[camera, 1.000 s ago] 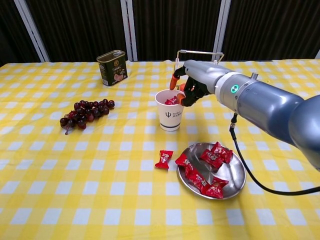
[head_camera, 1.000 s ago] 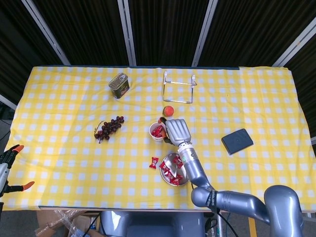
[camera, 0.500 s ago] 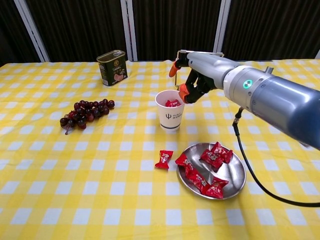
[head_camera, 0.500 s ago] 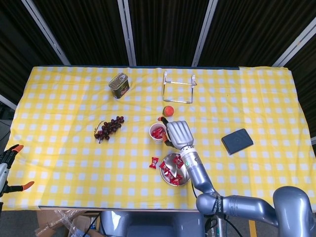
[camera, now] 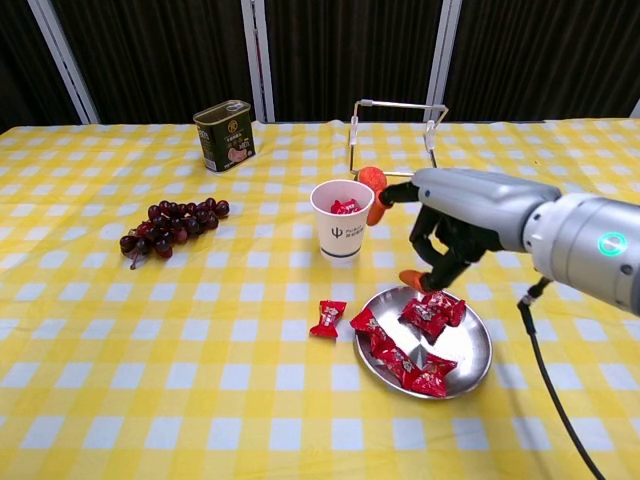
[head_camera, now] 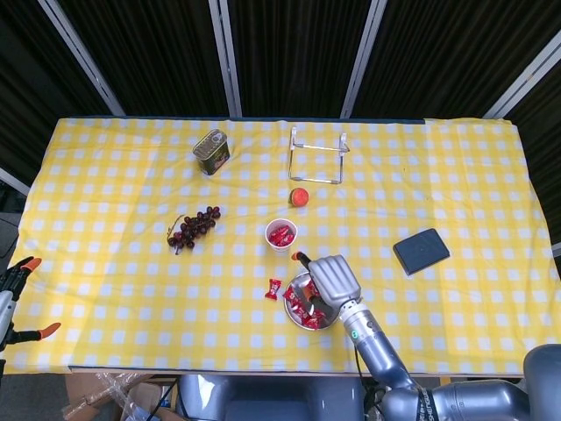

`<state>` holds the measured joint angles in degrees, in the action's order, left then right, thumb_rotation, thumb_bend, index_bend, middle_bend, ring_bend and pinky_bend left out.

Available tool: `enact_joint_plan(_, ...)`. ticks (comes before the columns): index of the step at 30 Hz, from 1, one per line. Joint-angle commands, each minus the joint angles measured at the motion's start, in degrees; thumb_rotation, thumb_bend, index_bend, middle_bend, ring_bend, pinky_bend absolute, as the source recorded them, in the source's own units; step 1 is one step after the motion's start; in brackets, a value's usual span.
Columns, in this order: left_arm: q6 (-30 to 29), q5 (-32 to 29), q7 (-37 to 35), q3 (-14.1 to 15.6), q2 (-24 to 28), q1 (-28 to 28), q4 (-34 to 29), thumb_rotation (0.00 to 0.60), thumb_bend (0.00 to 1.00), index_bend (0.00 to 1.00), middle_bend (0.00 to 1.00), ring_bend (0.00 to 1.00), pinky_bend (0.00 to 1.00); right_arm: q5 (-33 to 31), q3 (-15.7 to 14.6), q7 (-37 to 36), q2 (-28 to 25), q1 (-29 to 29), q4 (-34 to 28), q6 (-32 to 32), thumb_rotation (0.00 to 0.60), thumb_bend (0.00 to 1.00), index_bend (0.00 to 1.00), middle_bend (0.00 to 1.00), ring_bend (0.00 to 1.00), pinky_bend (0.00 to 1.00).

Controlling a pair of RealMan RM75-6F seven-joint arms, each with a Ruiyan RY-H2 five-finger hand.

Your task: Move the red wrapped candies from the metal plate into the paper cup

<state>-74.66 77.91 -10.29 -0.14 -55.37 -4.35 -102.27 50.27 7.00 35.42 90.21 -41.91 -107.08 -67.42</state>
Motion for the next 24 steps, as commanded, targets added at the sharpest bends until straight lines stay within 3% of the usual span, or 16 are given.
enact_joint_plan(1,-0.2,0.2,0.2,0.0,-0.1,0.1,0.0,0.6,0.05,0.0,0.0,0.0,0.0,0.2,-2.3,0.8,-0.7,1.5,-1.0,-0.6,0.6,0.4,0.25,0.8,0.92,1.0)
enact_joint_plan(7,-0.6,0.0,0.6,-0.1,-0.4,0.2,0.0,0.6,0.05,0.0,0.0,0.0,0.0,0.1,-4.4,1.3,-0.6,2.4,-0.6,-0.2,0.6,0.4,0.25,0.8,0.92,1.0)
enact_joint_plan(14,-0.8,-0.3,0.9,-0.2,-0.5,0.3,0.1,0.6,0.05,0.0,0.0,0.0,0.0,-0.4,-3.5,-0.3,0.0,2.5,2.8,1.2,0.6,0.39,0.25,0.8,0.92,1.0)
enact_joint_plan(24,-0.5,-0.5,1.2,-0.3,-0.6,0.2,0.2,0.6,0.05,0.0,0.0,0.0,0.0,-0.6,-4.0,-3.1,1.2,3.3,7.4,4.0,0.6,0.39,0.37,0.8,0.92,1.0)
